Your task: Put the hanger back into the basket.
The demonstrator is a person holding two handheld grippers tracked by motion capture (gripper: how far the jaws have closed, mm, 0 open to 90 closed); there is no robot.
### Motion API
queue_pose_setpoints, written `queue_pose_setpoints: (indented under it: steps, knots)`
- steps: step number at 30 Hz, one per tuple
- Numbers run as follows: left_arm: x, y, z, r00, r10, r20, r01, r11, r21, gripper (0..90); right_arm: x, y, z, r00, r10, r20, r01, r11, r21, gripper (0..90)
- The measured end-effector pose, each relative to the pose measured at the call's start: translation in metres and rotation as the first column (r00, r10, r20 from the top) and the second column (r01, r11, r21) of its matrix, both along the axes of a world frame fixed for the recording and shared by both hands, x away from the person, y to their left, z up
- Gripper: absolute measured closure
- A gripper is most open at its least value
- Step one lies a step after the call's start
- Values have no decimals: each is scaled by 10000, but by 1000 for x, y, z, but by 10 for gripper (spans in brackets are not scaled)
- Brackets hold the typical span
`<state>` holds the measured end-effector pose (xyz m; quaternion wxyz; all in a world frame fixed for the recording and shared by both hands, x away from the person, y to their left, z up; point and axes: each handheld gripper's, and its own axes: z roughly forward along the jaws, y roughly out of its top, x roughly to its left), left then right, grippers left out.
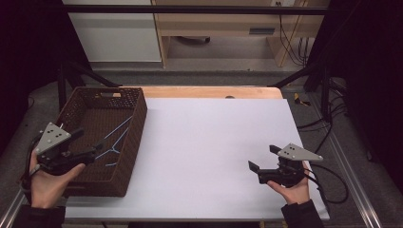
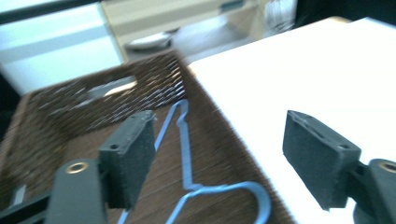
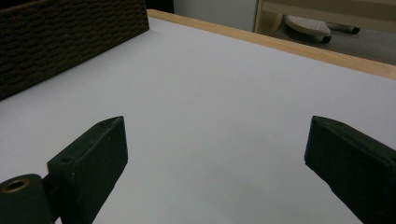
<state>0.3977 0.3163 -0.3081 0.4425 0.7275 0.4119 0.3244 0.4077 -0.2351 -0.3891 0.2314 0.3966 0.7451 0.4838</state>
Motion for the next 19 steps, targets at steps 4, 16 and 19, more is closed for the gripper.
queue_pose_setpoints:
  steps: [4,16,19]
  knots:
    - [-8,-18,-3,9965,-794,251,807,9951,-569,162,-1,-1,1,10000,26,83,-27,10000,64,64]
    - [-10,-57,-33,9785,-2060,106,2061,9746,-871,107,-3,-5,3,9997,10,237,-15,9998,214,60]
    - [-7,-58,-40,9781,-2084,8,2075,9735,-966,102,-3,-5,4,9997,0,242,-6,9997,238,61]
